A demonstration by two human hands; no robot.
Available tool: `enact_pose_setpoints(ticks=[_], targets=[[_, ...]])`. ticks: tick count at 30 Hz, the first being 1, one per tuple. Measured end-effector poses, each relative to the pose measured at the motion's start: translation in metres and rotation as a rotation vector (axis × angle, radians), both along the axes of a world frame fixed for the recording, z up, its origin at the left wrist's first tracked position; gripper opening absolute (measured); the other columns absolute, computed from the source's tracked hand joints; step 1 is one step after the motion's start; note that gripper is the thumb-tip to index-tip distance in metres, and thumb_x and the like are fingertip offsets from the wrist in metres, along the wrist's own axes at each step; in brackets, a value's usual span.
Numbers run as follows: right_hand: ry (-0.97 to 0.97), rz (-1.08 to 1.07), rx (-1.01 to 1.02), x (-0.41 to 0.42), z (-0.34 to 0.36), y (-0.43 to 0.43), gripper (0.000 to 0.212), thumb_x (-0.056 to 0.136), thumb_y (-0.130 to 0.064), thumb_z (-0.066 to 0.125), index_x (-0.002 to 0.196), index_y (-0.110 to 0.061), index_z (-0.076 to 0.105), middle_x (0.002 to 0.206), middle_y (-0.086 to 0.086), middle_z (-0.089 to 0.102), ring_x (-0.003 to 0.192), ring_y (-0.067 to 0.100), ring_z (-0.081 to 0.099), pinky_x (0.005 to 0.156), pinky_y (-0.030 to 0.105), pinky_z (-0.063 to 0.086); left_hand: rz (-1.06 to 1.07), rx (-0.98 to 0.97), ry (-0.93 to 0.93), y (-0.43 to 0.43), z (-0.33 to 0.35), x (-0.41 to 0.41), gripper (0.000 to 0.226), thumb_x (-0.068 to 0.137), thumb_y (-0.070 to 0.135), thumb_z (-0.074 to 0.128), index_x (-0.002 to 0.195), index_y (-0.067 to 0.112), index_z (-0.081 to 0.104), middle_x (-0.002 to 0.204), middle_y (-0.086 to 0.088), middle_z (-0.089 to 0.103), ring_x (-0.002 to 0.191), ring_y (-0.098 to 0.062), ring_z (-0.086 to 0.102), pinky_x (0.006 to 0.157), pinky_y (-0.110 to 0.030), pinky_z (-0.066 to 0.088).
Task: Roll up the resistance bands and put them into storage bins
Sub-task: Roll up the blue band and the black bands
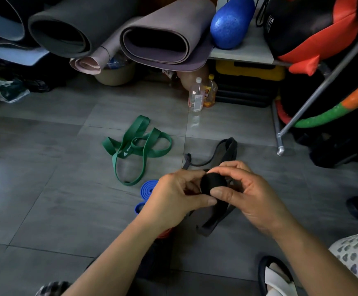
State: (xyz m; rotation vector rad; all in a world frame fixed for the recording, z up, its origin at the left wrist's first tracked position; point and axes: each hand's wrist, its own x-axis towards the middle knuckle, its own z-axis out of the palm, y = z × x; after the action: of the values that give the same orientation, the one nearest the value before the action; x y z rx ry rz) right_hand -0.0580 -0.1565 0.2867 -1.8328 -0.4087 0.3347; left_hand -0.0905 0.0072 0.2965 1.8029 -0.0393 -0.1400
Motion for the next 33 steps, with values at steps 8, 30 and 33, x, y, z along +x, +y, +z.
enact_pose_setpoints(ticks=[8, 30, 33], targets=[[-0.026, -0.043, 0.085, -0.004, -0.002, 0.004, 0.047, 0.066, -0.052, 0.063, 0.111, -0.04, 0.062, 0.105, -0.015, 0.06, 0.105, 0.0, 0.057, 0.091, 0.013, 0.042, 0.025, -0.412, 0.111, 0.002, 0.002, -0.004, 0.029, 0.075, -0.007, 0.063, 0.094, 0.014, 0.06, 0.067, 0.003, 0.067, 0.062, -0.004, 0.062, 0.06, -0.015, 0.049], [-0.222, -0.04, -0.025, -0.002, 0.001, 0.008, 0.048, 0.065, -0.046, 0.068, 0.11, -0.034, 0.056, 0.105, -0.017, 0.058, 0.104, -0.002, 0.054, 0.087, 0.008, 0.04, 0.196, -1.127, 0.474, -0.005, -0.009, -0.001, 0.051, 0.077, 0.008, 0.055, 0.124, -0.01, 0.047, 0.092, -0.018, 0.064, 0.074, -0.021, 0.069, 0.068, -0.03, 0.058], [-0.235, -0.019, 0.018, -0.007, 0.0, 0.013, 0.044, 0.068, -0.042, 0.068, 0.108, -0.027, 0.058, 0.103, -0.013, 0.06, 0.102, 0.005, 0.057, 0.085, 0.012, 0.043, 0.146, -1.176, 0.486, -0.004, -0.009, -0.002, 0.058, 0.078, 0.011, 0.054, 0.129, -0.013, 0.041, 0.099, -0.02, 0.064, 0.079, -0.022, 0.069, 0.068, -0.029, 0.058]])
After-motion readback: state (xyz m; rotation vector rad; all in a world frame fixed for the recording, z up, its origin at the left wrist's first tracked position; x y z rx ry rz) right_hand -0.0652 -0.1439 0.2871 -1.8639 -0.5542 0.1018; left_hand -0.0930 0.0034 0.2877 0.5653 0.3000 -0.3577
